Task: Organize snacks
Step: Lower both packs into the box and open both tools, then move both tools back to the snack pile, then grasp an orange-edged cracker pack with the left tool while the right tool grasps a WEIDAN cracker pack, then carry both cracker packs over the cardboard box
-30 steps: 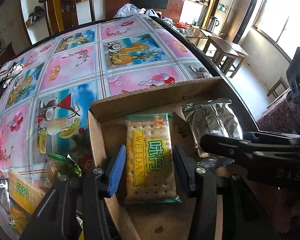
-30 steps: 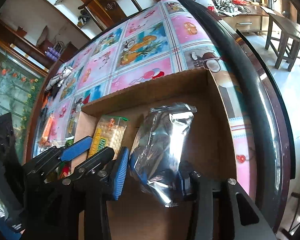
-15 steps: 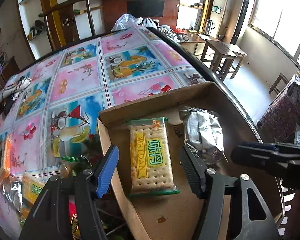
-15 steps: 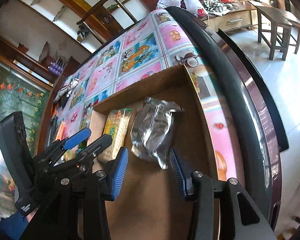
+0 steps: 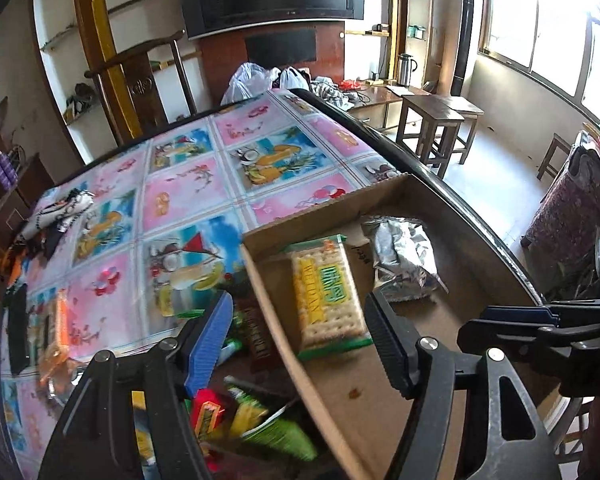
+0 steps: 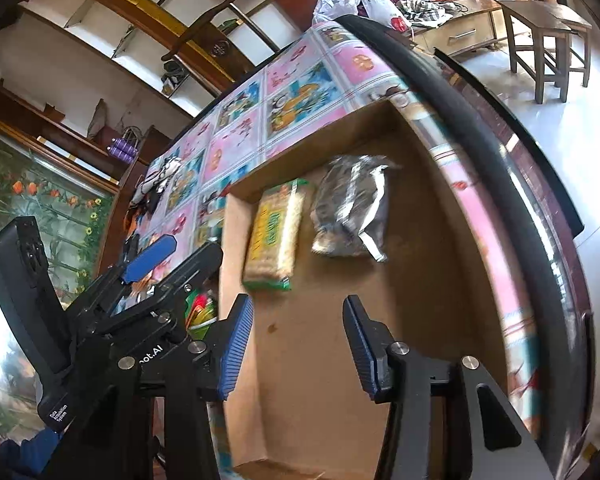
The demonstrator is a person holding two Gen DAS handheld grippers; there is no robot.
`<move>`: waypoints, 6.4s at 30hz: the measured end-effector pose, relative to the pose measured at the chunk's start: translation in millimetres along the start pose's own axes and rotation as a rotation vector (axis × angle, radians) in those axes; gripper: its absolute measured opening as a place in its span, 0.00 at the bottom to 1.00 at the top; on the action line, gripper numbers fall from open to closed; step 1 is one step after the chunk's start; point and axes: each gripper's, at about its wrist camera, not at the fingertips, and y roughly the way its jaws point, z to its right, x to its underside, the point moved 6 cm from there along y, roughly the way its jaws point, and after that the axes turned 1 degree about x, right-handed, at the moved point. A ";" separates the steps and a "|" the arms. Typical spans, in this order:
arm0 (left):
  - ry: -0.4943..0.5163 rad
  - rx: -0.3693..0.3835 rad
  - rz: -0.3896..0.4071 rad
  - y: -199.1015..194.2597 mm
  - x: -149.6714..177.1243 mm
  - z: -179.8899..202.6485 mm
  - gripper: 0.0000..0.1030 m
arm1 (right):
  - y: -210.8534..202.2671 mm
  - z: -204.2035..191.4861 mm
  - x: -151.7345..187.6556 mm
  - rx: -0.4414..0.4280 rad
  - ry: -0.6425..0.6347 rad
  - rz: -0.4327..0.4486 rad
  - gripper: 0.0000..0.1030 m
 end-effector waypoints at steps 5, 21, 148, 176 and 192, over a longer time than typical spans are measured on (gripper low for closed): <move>-0.007 -0.013 0.023 -20.1 8.1 -23.8 0.66 | 5.4 -28.7 10.3 -0.006 -0.036 -0.002 0.49; -0.342 -0.044 -0.084 -67.5 121.0 -208.1 0.70 | 56.1 -120.4 58.3 -0.015 -0.179 -0.098 0.51; -0.122 -0.153 -0.087 -92.4 144.4 -152.7 0.51 | 66.1 -186.7 110.0 0.052 -0.484 -0.048 0.48; -0.006 -0.105 -0.068 -80.8 105.9 -92.1 0.51 | 27.8 -127.6 92.9 0.075 -0.350 0.013 0.48; 0.072 0.067 -0.071 -57.4 65.1 -14.3 0.51 | -1.5 -62.4 79.4 0.165 -0.204 0.056 0.48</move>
